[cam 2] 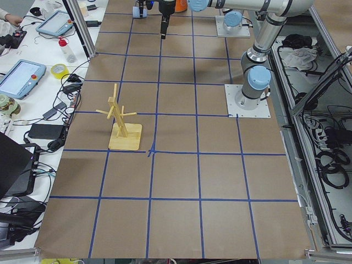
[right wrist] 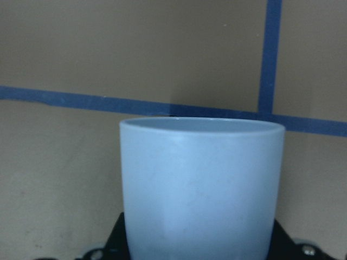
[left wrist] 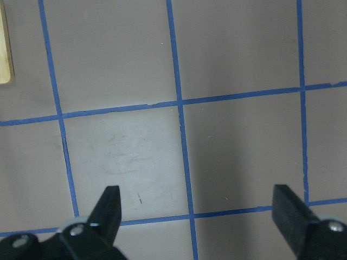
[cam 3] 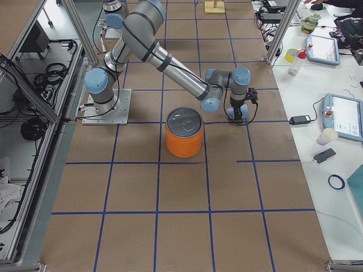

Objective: Flip cup
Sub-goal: 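Carry the cup with the right gripper toward the table center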

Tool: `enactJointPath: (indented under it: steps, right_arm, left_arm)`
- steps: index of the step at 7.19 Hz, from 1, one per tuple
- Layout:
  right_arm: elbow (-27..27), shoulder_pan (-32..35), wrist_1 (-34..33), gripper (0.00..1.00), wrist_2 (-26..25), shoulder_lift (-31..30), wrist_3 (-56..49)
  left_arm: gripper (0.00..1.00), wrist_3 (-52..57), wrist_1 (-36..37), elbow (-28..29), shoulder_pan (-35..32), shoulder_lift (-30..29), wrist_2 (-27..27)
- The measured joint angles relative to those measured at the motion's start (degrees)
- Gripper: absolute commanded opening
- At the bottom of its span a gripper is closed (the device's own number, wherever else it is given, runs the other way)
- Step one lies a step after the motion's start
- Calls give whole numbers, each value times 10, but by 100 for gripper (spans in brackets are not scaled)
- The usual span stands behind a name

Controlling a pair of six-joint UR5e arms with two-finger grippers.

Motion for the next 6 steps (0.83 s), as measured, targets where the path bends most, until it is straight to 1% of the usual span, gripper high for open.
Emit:
enactJointPath:
  steps: [2,3,4,6]
  right_arm:
    - [1,42,33,63,2,-29,-76]
    - [0,73,39,63,2,-40,-141]
    - [0,105,41,61,3,-44,-210]
    - [0,171,44,60,8,-46,-322]
  left_arm:
    - [100,1,0,0,0,0,0]
    - [100,1,0,0,0,0,0]
    - [100,1,0,0,0,0,0]
    - [100,1,0,0,0,1,0]
